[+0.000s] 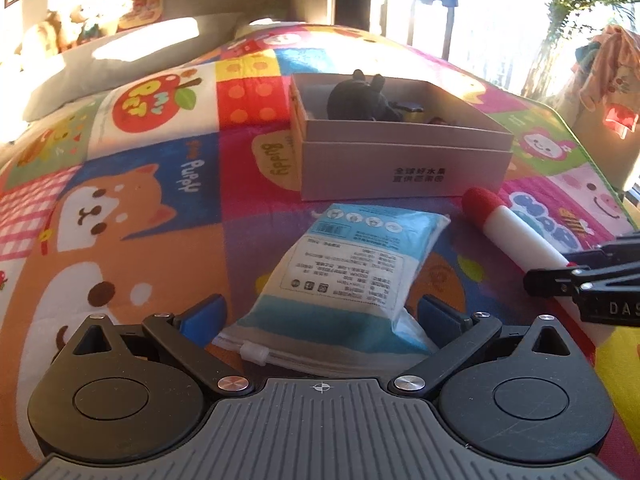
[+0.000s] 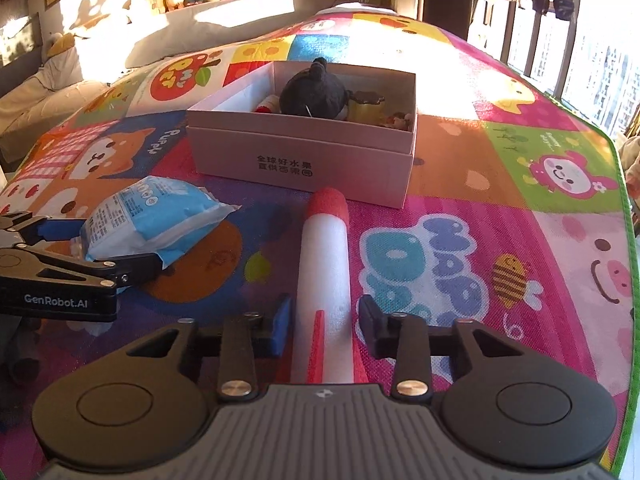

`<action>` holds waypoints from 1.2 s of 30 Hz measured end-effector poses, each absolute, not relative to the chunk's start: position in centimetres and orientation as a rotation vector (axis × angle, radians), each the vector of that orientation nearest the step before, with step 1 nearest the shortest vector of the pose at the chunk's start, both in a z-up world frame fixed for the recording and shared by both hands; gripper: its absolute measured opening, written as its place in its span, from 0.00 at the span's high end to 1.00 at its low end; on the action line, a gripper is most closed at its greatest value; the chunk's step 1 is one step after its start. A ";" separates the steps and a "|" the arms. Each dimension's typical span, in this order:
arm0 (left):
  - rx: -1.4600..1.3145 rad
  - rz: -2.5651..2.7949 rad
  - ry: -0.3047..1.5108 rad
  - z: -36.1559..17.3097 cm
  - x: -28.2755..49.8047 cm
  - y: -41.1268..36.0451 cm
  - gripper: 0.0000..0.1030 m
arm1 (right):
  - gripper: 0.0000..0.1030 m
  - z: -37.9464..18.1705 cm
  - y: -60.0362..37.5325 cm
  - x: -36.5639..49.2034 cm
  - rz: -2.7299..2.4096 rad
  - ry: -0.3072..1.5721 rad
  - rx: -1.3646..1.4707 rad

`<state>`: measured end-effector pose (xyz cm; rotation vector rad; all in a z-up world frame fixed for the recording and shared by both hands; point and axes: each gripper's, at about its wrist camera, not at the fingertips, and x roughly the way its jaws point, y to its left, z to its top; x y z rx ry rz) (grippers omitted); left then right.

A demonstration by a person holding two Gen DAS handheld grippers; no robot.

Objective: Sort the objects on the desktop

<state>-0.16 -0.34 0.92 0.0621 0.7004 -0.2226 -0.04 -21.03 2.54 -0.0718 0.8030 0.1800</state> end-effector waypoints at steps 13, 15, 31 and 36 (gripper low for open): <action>0.117 -0.270 0.705 1.6 1.9 -1.6 0.14 | 0.73 5.1 -24.5 -2.0 0.234 0.832 0.097; 0.108 -0.282 0.727 1.5 1.7 -1.6 0.30 | 0.73 5.5 -24.7 -2.4 0.238 0.828 0.110; 0.117 -0.340 0.484 10.5 -1.2 -2.0 0.35 | 0.73 10.3 -25.9 -5.8 0.293 0.703 0.122; 0.116 -0.311 0.407 13.0 5.0 -3.1 0.35 | 0.73 13.4 -26.7 -5.8 0.313 0.595 0.162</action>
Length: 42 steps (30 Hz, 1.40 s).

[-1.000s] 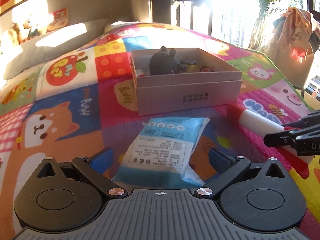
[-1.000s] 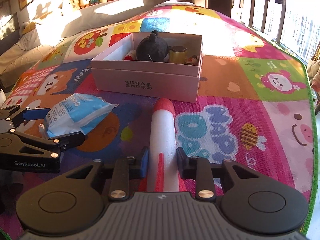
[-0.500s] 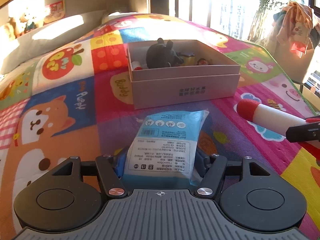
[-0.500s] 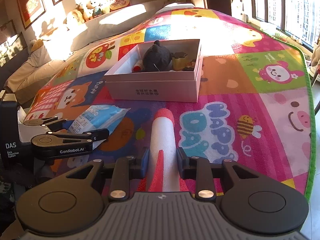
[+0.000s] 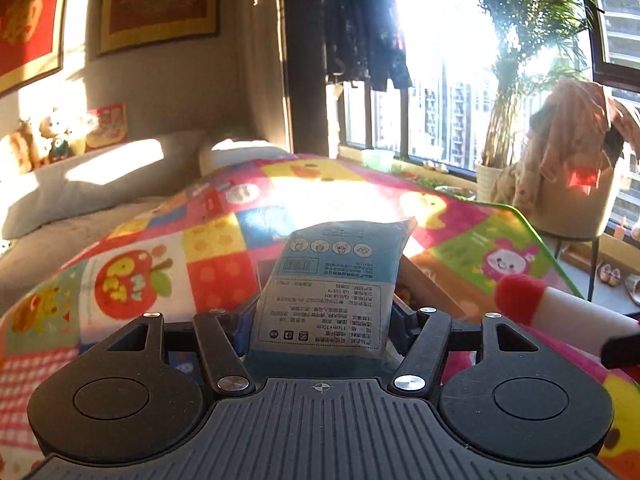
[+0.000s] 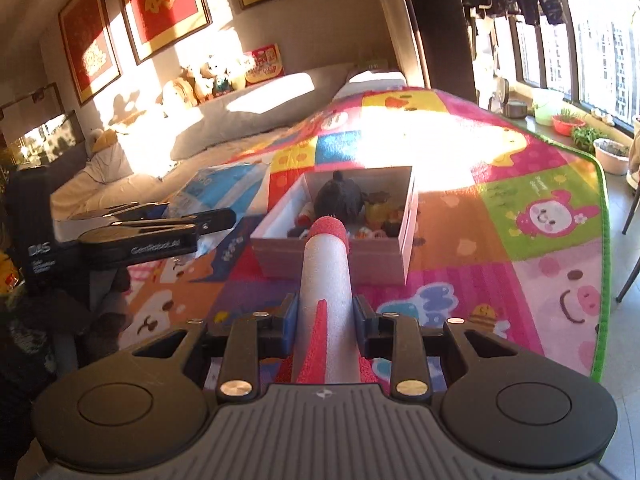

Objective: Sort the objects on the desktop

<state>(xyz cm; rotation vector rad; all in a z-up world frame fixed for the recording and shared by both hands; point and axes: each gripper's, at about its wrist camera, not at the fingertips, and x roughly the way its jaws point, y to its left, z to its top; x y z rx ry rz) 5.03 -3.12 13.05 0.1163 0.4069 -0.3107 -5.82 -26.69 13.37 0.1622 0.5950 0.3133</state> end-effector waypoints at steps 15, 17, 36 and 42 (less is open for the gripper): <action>0.075 -0.331 0.461 7.8 12.9 -2.7 0.06 | 0.73 15.4 -26.7 3.2 0.165 0.488 0.120; 0.044 -0.320 0.468 7.7 11.8 -1.0 0.06 | 0.73 14.9 -26.7 5.3 0.156 0.500 0.129; -0.044 -0.511 0.578 3.2 9.7 -0.3 0.03 | 0.73 7.8 -20.9 18.5 0.214 0.768 0.287; -0.063 -0.560 0.591 3.3 8.9 -1.0 0.03 | 0.73 7.0 -22.5 19.9 0.059 0.752 0.239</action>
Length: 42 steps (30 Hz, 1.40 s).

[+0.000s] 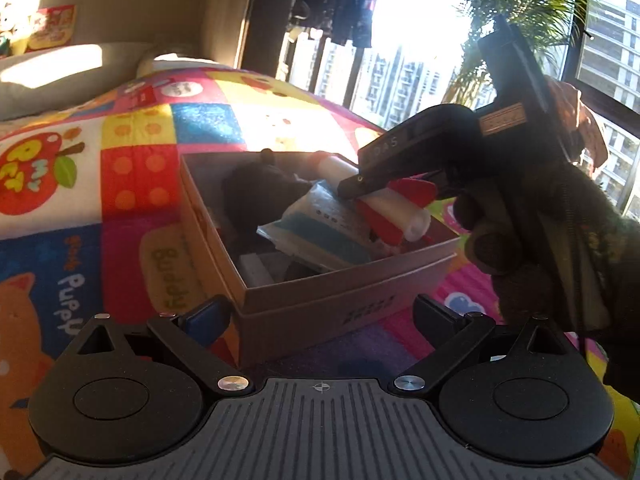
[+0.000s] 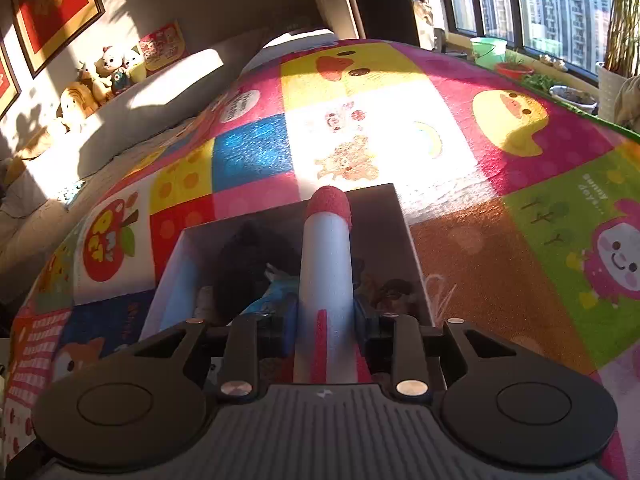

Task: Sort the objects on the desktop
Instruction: 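Lower the tissue pack into the box with the left tool while the right lowers the rocket in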

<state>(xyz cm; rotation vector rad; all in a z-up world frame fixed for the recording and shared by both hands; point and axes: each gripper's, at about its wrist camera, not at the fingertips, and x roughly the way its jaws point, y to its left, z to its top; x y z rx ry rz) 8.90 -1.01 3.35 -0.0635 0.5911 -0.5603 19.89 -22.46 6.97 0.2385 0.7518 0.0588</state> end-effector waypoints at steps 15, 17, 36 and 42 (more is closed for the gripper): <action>0.116 -0.428 0.463 7.0 11.3 -4.3 0.03 | 0.75 9.0 -25.2 18.2 0.097 0.732 0.182; 0.192 -0.459 0.478 7.0 12.6 -6.2 0.03 | 0.75 8.4 -25.4 18.3 0.085 0.744 0.191; 0.578 -0.401 0.523 6.3 14.2 -6.8 0.41 | 0.75 7.0 -26.0 19.1 0.270 0.817 0.454; 0.445 -0.484 0.530 6.6 13.5 -5.1 0.16 | 0.75 6.8 -25.7 19.5 0.136 0.800 0.379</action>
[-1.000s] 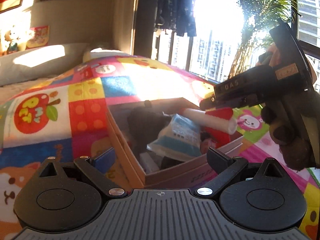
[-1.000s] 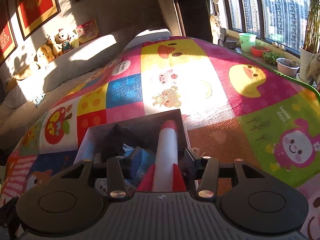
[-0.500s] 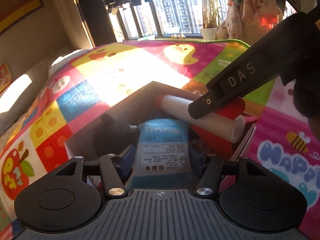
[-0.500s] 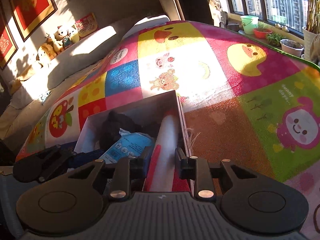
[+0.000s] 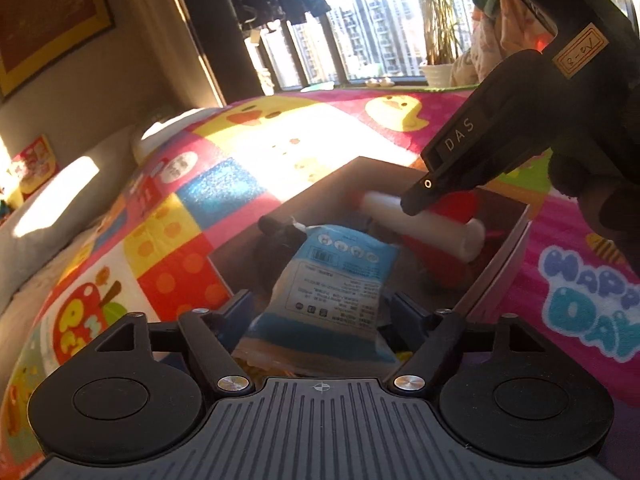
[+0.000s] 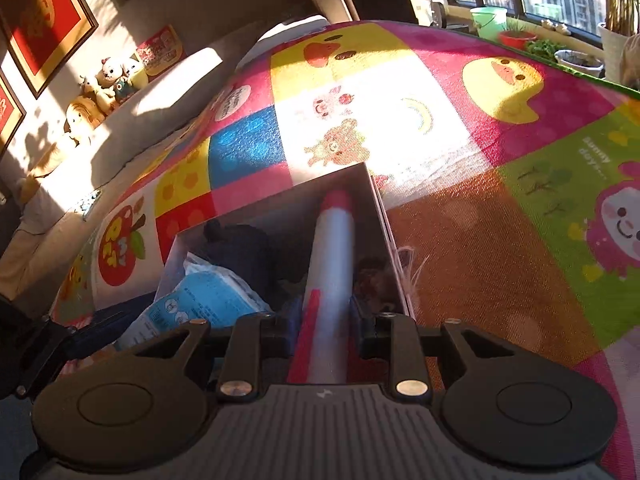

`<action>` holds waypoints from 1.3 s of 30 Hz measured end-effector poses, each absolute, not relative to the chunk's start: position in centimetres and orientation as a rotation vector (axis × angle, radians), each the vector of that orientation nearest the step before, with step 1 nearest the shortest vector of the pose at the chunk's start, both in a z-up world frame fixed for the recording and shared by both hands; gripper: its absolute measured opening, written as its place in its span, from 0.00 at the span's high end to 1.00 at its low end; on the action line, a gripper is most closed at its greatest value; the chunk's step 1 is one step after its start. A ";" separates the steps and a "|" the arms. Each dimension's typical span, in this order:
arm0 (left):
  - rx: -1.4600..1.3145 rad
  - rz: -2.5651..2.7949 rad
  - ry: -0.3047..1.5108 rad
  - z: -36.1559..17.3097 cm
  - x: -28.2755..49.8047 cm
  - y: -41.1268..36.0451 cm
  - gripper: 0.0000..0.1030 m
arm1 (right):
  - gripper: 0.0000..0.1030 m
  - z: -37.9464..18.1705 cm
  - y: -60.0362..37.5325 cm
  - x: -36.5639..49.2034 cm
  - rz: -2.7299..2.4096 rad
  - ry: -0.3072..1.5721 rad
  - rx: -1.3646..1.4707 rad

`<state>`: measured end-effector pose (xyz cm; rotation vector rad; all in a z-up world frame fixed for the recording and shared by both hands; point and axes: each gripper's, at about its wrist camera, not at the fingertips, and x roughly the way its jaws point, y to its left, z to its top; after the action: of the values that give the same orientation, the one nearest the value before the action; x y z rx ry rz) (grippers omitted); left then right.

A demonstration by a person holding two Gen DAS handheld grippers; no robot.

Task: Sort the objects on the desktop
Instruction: 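Lower the tissue pack into the box with the left tool while the right lowers the rocket in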

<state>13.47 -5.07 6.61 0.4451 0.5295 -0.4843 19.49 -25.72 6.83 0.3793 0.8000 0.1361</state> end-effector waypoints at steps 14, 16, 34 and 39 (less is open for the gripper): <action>0.334 -0.592 0.611 4.9 13.5 -6.5 0.05 | 0.74 8.3 -28.4 18.1 0.111 0.740 0.379; 0.287 -0.580 0.596 5.6 13.1 -5.4 0.05 | 0.74 8.0 -27.8 17.5 0.108 0.727 0.330; 0.190 -0.522 0.494 8.1 9.7 -2.2 0.02 | 0.63 7.5 -25.5 15.7 0.289 0.779 0.384; 0.187 -0.605 0.483 7.3 9.3 -4.7 0.02 | 0.50 9.0 -28.3 14.4 0.201 0.700 0.387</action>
<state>9.33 -4.74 7.26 0.1874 0.4826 -0.6046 14.43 -28.28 8.99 0.3873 0.7005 0.2015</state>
